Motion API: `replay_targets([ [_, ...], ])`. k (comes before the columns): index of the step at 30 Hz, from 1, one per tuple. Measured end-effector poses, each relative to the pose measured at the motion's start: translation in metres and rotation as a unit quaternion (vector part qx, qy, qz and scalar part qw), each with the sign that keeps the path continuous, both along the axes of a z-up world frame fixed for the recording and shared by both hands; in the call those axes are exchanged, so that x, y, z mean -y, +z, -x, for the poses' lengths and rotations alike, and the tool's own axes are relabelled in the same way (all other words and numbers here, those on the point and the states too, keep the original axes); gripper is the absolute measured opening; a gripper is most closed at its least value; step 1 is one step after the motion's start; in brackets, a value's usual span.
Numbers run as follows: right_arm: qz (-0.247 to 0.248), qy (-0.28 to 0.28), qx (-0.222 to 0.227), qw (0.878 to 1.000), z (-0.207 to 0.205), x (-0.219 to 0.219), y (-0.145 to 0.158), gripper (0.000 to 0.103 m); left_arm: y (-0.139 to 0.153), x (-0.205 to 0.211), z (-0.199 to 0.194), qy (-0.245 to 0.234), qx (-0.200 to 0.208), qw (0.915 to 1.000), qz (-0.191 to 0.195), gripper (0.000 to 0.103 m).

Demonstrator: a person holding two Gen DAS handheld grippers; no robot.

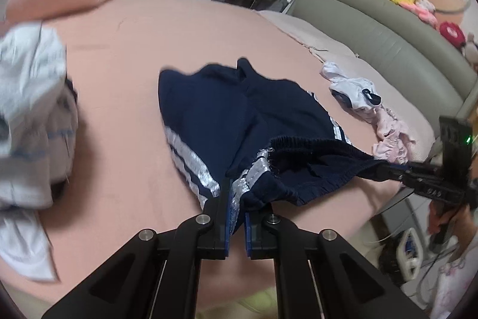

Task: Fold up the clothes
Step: 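Lower the navy pants flat onto the bed with both grippers, then open both grippers and release the navy pants on the bed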

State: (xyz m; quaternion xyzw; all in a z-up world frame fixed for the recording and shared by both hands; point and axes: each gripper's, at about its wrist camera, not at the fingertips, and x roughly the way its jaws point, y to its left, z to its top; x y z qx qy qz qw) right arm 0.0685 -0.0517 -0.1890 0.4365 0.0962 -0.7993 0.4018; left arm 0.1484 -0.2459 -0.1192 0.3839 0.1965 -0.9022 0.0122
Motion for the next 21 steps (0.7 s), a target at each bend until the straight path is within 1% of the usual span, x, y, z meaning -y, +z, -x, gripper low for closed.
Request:
replay_targets([
  [2,-0.006,-0.010,0.008,1.000,-0.001,-0.003,-0.006,0.010,-0.006,0.003,-0.005,0.011,0.011,0.9997,-0.019,0.007],
  [3,-0.013,-0.011,0.006,1.000,-0.002,-0.004,-0.008,0.012,-0.009,0.003,-0.008,0.020,0.024,0.9993,-0.018,0.008],
  [5,-0.028,-0.009,-0.001,1.000,-0.005,-0.005,-0.011,0.021,-0.014,0.001,-0.010,0.025,0.045,0.9986,-0.009,0.011],
  [6,-0.032,-0.008,-0.002,0.999,-0.007,-0.006,-0.011,0.030,-0.016,-0.001,-0.013,0.027,0.050,0.9984,-0.007,0.015],
  [7,-0.036,-0.007,-0.003,0.999,-0.009,-0.008,-0.012,0.042,-0.018,-0.003,-0.015,0.029,0.054,0.9981,-0.005,0.020],
  [8,-0.040,-0.008,-0.004,0.999,-0.011,-0.009,-0.013,0.049,-0.020,-0.003,-0.018,0.029,0.054,0.9980,-0.010,0.023],
  [9,-0.044,-0.009,-0.007,0.999,-0.012,-0.011,-0.013,0.060,-0.021,-0.003,-0.021,0.030,0.055,0.9979,-0.016,0.031],
  [10,-0.047,-0.010,-0.010,0.999,-0.014,-0.013,-0.013,0.064,-0.021,-0.003,-0.021,0.025,0.052,0.9981,-0.022,0.047],
  [11,-0.047,-0.013,-0.014,0.999,-0.016,-0.016,-0.012,0.064,-0.021,-0.003,-0.022,0.021,0.050,0.9981,-0.029,0.057],
  [12,-0.043,-0.016,-0.013,0.999,-0.017,-0.018,-0.011,0.064,-0.020,-0.004,-0.022,0.020,0.054,0.9980,-0.025,0.086],
  [13,-0.039,-0.018,-0.013,0.999,-0.017,-0.020,-0.010,0.064,-0.019,-0.004,-0.021,0.022,0.060,0.9979,-0.017,0.103],
  [17,-0.023,-0.035,-0.013,0.999,-0.018,-0.026,-0.005,0.065,-0.006,-0.010,-0.026,0.026,0.047,0.9984,0.014,0.103],
  [19,-0.015,-0.049,-0.012,0.999,-0.015,-0.029,-0.003,0.065,-0.002,-0.009,-0.029,0.033,0.042,0.9985,0.008,0.103],
  [21,-0.004,-0.058,-0.006,0.998,-0.013,-0.030,-0.002,0.065,0.003,-0.007,-0.031,0.052,0.028,0.9982,0.007,0.103],
])
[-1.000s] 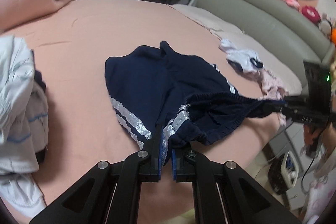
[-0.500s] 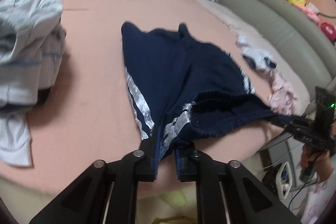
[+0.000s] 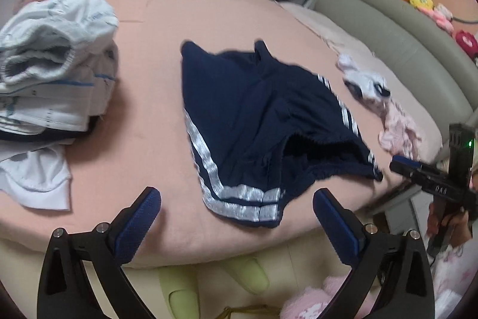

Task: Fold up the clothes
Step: 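Open both grippers and release the navy pants on the bed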

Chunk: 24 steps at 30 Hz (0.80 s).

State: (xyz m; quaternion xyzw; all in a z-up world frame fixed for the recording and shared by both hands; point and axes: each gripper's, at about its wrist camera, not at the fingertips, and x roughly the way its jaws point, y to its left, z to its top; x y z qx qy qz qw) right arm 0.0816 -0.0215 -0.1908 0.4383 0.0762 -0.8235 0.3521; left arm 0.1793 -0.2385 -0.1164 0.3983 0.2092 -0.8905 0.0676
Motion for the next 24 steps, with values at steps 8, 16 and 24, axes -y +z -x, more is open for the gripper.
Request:
replay_targets([
  [8,0.011,0.003,0.001,1.000,0.006,0.019,0.001,0.065,-0.002,-0.004,0.022,0.022,0.015,0.9977,0.063,0.103],
  [16,-0.049,0.001,-0.049,0.998,-0.002,0.038,-0.011,0.065,-0.029,-0.015,0.035,0.050,0.056,0.9914,0.107,0.103],
  [24,-0.046,0.018,-0.065,0.997,-0.012,0.046,-0.011,0.065,-0.037,-0.018,0.037,0.090,0.075,0.9794,0.164,0.103],
])
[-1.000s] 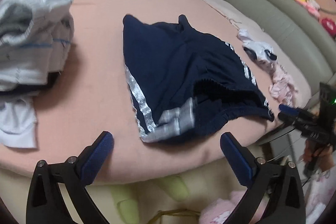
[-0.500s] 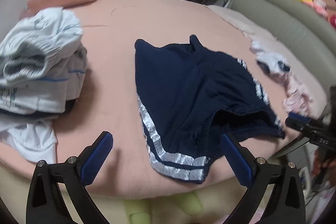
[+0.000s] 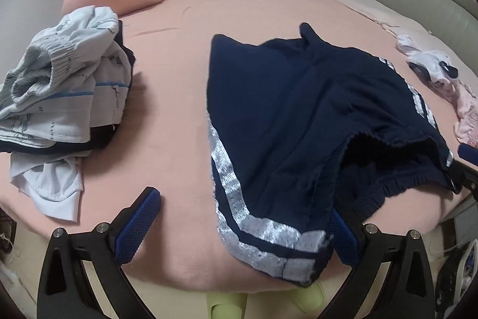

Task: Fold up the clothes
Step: 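Open both grippers and release the navy pants on the bed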

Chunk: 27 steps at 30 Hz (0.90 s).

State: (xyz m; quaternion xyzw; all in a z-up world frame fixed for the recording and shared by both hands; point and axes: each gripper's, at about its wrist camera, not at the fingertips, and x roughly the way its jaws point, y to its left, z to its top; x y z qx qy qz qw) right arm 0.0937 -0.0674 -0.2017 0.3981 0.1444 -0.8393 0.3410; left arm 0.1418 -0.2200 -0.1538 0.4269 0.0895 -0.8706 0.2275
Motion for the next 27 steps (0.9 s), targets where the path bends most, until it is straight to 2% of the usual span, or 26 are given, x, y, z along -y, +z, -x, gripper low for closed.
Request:
replay_targets([
  [4,-0.023,0.007,-0.024,0.999,-0.005,0.008,-0.004,0.065,0.001,-0.007,0.006,0.003,0.003,0.9994,0.035,0.103],
  [8,-0.041,-0.003,-0.037,0.998,-0.003,0.010,-0.012,0.065,0.001,-0.023,0.012,-0.008,0.009,0.9932,0.116,0.103],
  [11,-0.060,-0.014,-0.059,0.996,-0.004,0.008,-0.015,0.065,0.001,-0.028,0.012,-0.010,0.008,0.9887,0.149,0.103],
  [15,-0.080,-0.018,-0.084,0.993,-0.006,0.001,-0.017,0.065,0.001,-0.027,0.008,-0.003,0.008,0.9869,0.161,0.103],
  [18,-0.090,-0.047,-0.095,0.990,-0.002,-0.009,-0.019,0.065,0.001,-0.018,0.003,0.013,0.009,0.9864,0.164,0.103],
  [20,-0.098,-0.071,-0.092,0.988,0.005,-0.018,-0.020,0.065,0.002,-0.011,-0.002,0.022,0.009,0.9865,0.162,0.103],
  [23,-0.082,-0.092,-0.073,0.990,0.015,-0.031,-0.017,0.065,0.006,0.002,-0.010,0.032,0.008,0.9854,0.167,0.103],
  [25,-0.076,-0.100,-0.070,0.990,0.018,-0.037,-0.014,0.075,0.009,0.006,-0.017,0.027,0.006,0.9841,0.176,0.103],
  [27,-0.084,-0.092,-0.084,0.989,0.015,-0.033,-0.011,0.075,0.009,0.005,-0.019,0.028,0.016,0.9798,0.197,0.103],
])
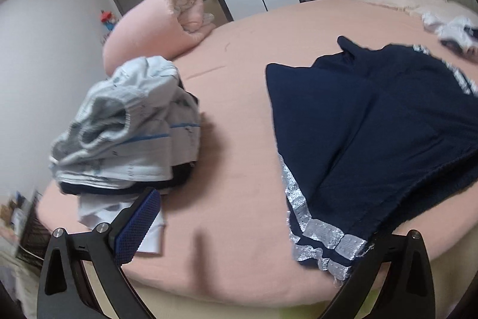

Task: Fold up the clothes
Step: 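Open both grippers and release the navy pants on the bed, then move both open grippers over the flat navy pants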

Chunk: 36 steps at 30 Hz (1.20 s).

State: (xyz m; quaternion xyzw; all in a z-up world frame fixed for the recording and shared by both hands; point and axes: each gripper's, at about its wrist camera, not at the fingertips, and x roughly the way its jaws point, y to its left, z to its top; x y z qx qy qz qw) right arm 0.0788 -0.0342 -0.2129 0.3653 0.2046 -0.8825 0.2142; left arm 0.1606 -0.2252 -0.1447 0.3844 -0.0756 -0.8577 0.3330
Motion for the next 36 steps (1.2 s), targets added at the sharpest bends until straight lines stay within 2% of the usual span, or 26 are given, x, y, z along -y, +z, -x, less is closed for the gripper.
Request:
replay_targets([
  [3,-0.030,0.014,-0.023,0.999,-0.007,0.011,0.001,0.075,0.000,-0.003,0.001,0.003,0.004,0.9999,0.010,0.103],
  [6,-0.041,0.029,-0.022,0.998,-0.010,0.015,0.000,0.075,0.002,-0.004,0.002,-0.013,0.001,0.9999,0.002,0.103],
  [7,-0.029,0.034,-0.011,0.999,-0.009,0.012,0.003,0.075,0.004,-0.004,0.003,-0.022,-0.003,0.9997,-0.009,0.103],
  [10,0.006,0.042,0.013,0.999,-0.008,0.006,0.014,0.077,0.021,-0.003,-0.007,-0.059,-0.029,0.9951,-0.074,0.103],
  [12,0.048,0.046,0.038,0.997,-0.006,-0.001,0.024,0.077,0.032,-0.003,-0.011,-0.074,-0.047,0.9918,-0.094,0.103],
  [16,0.141,0.043,0.087,0.985,0.001,-0.012,0.044,0.077,0.059,-0.001,-0.015,-0.090,-0.082,0.9843,-0.127,0.103],
  [18,0.168,0.046,0.097,0.980,0.001,-0.013,0.054,0.077,0.073,0.001,-0.016,-0.097,-0.100,0.9799,-0.143,0.103],
  [20,0.177,0.052,0.094,0.978,0.001,-0.011,0.064,0.077,0.086,-0.002,-0.014,-0.107,-0.113,0.9781,-0.138,0.103],
  [23,0.172,0.061,0.083,0.980,0.008,-0.004,0.073,0.077,0.099,-0.007,-0.005,-0.120,-0.115,0.9783,-0.123,0.103],
  [27,0.155,0.074,0.074,0.982,0.020,0.009,0.078,0.077,0.103,-0.006,0.017,-0.131,-0.093,0.9801,-0.117,0.103],
  [32,0.142,0.087,0.075,0.983,0.034,0.021,0.080,0.077,0.107,-0.004,0.039,-0.151,-0.086,0.9718,-0.159,0.103],
  [36,0.125,0.089,0.083,0.985,0.049,0.028,0.076,0.077,0.103,-0.015,0.066,-0.162,-0.049,0.9759,-0.137,0.103],
])
